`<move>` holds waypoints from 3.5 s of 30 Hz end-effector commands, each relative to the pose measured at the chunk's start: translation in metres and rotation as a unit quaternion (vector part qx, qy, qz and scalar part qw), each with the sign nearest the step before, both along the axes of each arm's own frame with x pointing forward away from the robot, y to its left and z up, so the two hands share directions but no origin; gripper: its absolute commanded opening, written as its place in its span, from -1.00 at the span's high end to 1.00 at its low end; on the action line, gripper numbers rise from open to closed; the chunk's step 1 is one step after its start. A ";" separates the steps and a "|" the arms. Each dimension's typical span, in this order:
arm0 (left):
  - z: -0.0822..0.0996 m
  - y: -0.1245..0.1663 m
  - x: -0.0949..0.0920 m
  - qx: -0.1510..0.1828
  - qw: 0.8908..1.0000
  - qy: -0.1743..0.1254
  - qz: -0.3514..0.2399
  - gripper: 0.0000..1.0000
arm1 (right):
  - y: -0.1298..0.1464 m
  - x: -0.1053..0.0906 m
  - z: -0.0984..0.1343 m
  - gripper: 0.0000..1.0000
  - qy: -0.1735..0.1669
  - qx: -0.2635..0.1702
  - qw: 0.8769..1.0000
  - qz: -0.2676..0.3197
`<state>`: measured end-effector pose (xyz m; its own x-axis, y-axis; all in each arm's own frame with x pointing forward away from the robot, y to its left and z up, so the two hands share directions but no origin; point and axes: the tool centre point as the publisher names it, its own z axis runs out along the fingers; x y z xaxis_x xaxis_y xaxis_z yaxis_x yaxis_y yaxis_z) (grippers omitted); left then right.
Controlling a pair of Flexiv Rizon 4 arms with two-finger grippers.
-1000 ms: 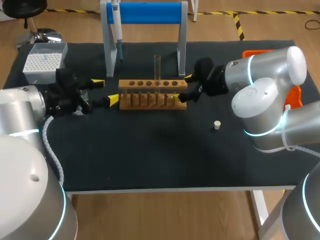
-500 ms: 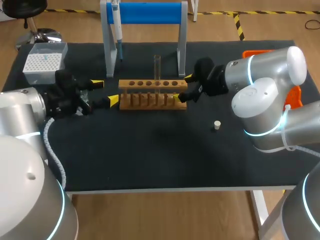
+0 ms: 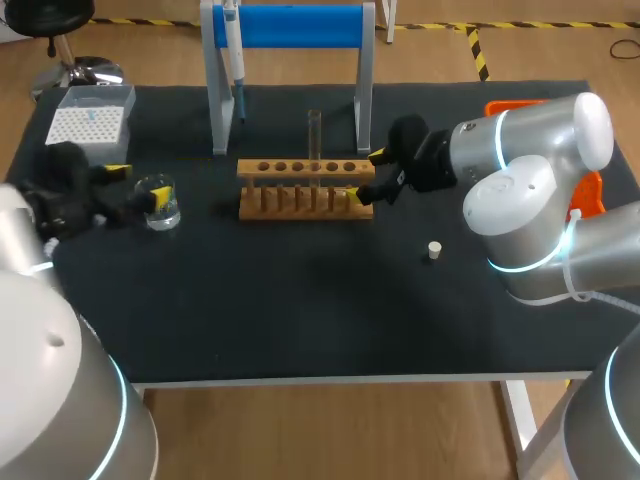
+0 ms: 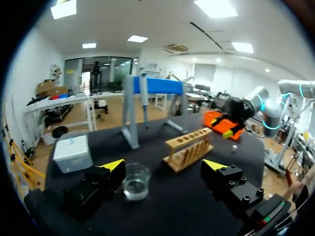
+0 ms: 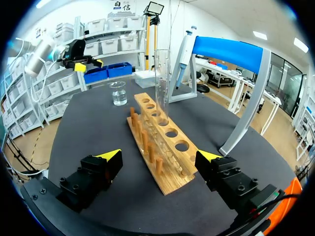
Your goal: Invert the test tube, pick up the pipette, mount the tip to pipette, aspirate from beaker and dispense into the tube, eject the tip, return the pipette, and cap with the stopper.
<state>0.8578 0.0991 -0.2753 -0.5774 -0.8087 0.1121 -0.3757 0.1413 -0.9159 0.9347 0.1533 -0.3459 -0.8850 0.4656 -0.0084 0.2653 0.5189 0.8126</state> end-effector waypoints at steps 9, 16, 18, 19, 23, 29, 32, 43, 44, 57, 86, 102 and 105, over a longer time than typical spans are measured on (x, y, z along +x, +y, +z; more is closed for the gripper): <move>-0.008 0.079 -0.018 0.036 0.990 -0.001 0.137 -1.00 | -0.001 0.000 0.001 -1.00 0.002 -0.001 1.000 0.001; -0.014 0.101 -0.016 0.049 0.983 0.007 0.177 -1.00 | -0.001 0.000 0.001 -1.00 0.002 -0.001 1.000 0.001; -0.014 0.107 -0.015 0.056 0.981 0.011 0.187 -1.00 | -0.001 0.000 0.001 -1.00 0.002 -0.001 1.000 0.001; -0.014 0.109 -0.014 0.056 0.980 0.011 0.189 -1.00 | -0.001 0.000 0.001 -1.00 0.002 -0.001 1.000 0.001; -0.012 0.118 -0.012 0.066 0.978 0.012 0.199 -1.00 | -0.001 0.000 0.001 -1.00 0.002 -0.001 1.000 0.001; -0.007 0.124 -0.007 0.083 0.977 0.015 0.198 -1.00 | -0.001 0.000 0.001 -1.00 0.002 -0.001 1.000 0.001; -0.004 0.124 -0.003 0.088 0.978 0.017 0.190 -1.00 | -0.001 0.000 0.001 -1.00 0.002 -0.001 1.000 0.001; -0.003 0.114 0.024 0.097 0.981 0.032 0.165 -1.00 | -0.001 0.000 0.001 -1.00 0.002 -0.001 1.000 0.001; -0.003 0.115 0.028 0.097 0.981 0.032 0.165 -1.00 | -0.001 0.000 0.001 -1.00 0.002 -0.001 1.000 0.001; 0.004 0.121 0.080 0.105 0.977 0.036 0.181 -1.00 | -0.001 0.000 0.001 -1.00 0.002 -0.001 1.000 0.001; -0.023 0.135 0.145 0.098 0.974 0.061 0.196 -1.00 | -0.001 0.000 0.001 -1.00 0.002 -0.001 1.000 0.001; -0.038 0.145 0.186 0.096 0.975 0.065 0.191 -1.00 | -0.001 0.000 0.001 -1.00 0.002 -0.001 1.000 0.001; -0.039 0.148 0.192 0.096 0.975 0.066 0.191 -1.00 | -0.001 0.000 0.001 -1.00 0.002 -0.001 1.000 0.001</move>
